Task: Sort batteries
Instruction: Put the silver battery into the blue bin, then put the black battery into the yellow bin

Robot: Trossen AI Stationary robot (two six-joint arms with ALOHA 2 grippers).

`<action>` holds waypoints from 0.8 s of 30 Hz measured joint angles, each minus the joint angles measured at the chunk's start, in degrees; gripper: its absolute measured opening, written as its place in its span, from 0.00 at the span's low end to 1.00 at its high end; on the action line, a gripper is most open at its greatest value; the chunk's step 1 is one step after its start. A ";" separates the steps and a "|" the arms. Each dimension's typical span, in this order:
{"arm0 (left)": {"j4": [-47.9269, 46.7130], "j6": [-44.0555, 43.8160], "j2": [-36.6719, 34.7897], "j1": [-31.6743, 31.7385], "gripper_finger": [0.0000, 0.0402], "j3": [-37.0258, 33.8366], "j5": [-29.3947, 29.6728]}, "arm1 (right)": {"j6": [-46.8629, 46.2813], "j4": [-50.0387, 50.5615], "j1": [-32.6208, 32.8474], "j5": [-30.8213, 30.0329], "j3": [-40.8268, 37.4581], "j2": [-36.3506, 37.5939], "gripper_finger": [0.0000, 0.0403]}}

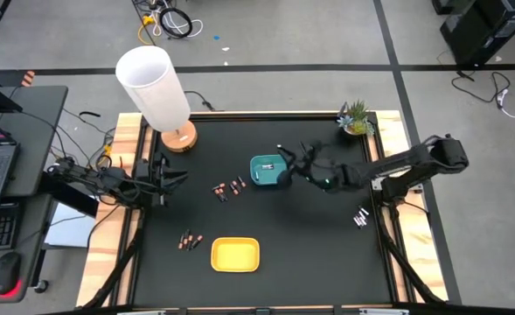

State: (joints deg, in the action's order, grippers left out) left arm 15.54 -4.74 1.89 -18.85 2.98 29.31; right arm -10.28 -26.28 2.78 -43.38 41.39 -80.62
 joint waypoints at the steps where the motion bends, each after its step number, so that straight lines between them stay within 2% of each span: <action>1: -0.05 -0.04 -0.02 0.00 0.22 0.00 0.01 | -0.71 -0.60 -1.52 2.69 0.00 -1.00 0.10; 6: -0.13 -0.04 -0.01 0.00 0.22 0.00 -0.01 | -11.53 1.51 -7.85 15.88 -0.02 -7.79 0.23; 9: -0.12 -0.04 -0.01 -0.02 0.22 0.00 -0.01 | -16.68 1.87 -8.97 22.76 -0.07 -11.44 0.31; 11: -0.14 -0.04 -0.02 -0.02 0.22 0.00 0.01 | -18.16 3.78 -8.96 25.02 -0.07 -11.71 0.36; 16: -0.33 -0.04 0.00 -0.01 0.22 0.00 -0.01 | -18.25 15.06 -7.23 24.27 -0.06 -2.31 0.36; 24: -3.81 -3.17 -0.02 -0.01 0.22 0.00 -0.19 | -18.74 30.61 2.82 13.22 0.02 18.29 0.29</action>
State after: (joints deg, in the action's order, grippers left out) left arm 11.73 -7.91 1.87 -18.87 2.98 29.12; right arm -29.01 4.33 5.60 -30.16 41.41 -62.33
